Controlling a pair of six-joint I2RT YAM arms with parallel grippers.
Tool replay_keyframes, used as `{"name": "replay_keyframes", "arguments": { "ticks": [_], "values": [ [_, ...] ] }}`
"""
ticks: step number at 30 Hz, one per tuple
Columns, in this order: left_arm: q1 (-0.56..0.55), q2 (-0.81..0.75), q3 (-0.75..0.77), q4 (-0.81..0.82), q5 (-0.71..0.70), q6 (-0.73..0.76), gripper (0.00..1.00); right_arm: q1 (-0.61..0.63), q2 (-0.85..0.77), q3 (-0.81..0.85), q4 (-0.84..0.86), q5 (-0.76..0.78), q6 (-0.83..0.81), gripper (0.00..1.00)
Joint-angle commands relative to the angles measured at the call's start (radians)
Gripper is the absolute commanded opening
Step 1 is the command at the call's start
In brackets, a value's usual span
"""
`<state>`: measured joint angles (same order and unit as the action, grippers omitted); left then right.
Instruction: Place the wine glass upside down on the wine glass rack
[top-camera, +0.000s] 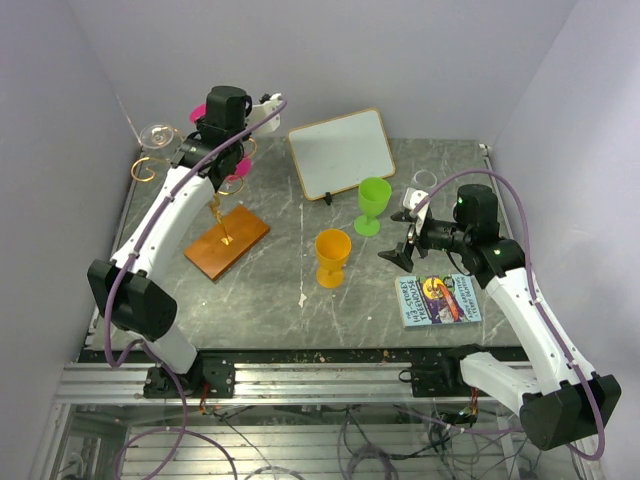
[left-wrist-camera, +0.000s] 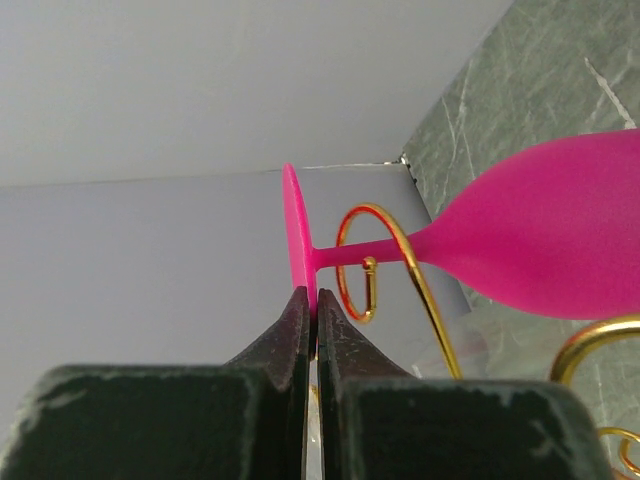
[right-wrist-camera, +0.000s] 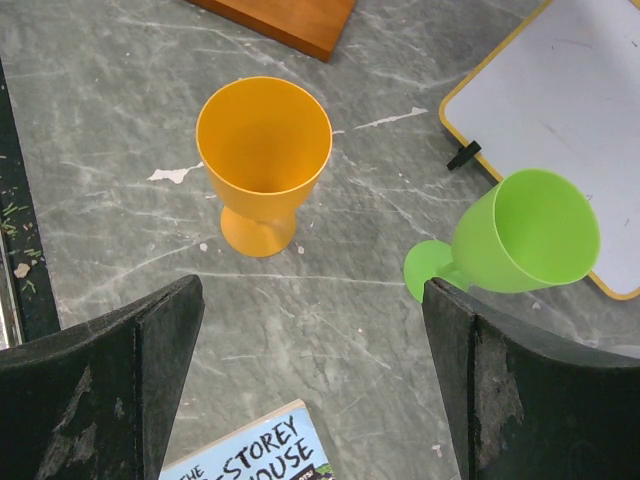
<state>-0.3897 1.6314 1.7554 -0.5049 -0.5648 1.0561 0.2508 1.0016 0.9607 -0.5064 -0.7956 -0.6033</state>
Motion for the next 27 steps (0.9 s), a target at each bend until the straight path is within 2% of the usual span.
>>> {"name": "replay_keyframes", "arguments": {
  "ticks": [1,13,27],
  "values": [
    [0.000,-0.050,-0.043,0.021,-0.036,0.000,0.07,0.004,0.003,-0.001,-0.007,0.007,-0.007,0.91],
    [-0.001,-0.067,-0.072,0.017,-0.039,-0.010,0.09,0.005,0.004,-0.003,-0.005,0.010,-0.008,0.91],
    [-0.004,-0.098,-0.123,0.046,-0.052,-0.002,0.22,0.004,0.003,-0.005,-0.004,0.014,-0.010,0.91]
  ]
}}
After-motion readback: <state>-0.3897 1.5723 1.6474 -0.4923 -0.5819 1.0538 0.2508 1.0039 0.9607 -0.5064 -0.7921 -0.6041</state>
